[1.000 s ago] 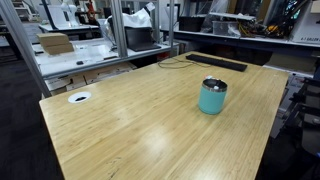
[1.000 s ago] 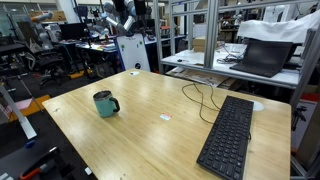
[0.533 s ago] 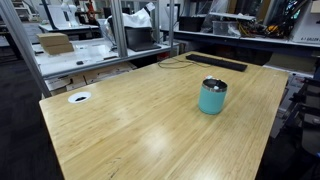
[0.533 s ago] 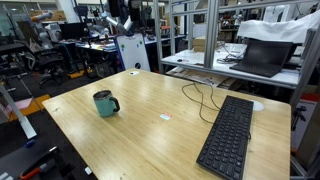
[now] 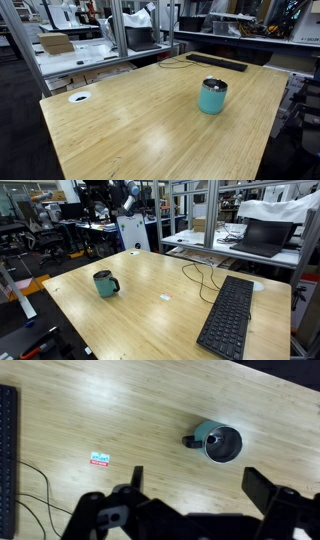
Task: Remove the marker from the mug cup and put it on the table then put it back in the mug cup
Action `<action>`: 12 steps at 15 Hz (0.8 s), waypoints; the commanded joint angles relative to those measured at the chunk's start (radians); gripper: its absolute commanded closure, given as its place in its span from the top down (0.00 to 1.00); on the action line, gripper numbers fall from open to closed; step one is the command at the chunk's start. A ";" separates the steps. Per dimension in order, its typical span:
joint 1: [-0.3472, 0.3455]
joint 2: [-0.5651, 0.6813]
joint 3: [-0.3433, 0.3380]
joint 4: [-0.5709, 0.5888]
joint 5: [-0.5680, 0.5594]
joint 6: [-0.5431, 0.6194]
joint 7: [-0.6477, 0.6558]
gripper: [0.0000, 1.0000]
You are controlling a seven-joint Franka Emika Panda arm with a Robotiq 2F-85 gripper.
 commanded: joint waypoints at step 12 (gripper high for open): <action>0.096 0.396 0.172 0.393 -0.312 -0.265 -0.311 1.00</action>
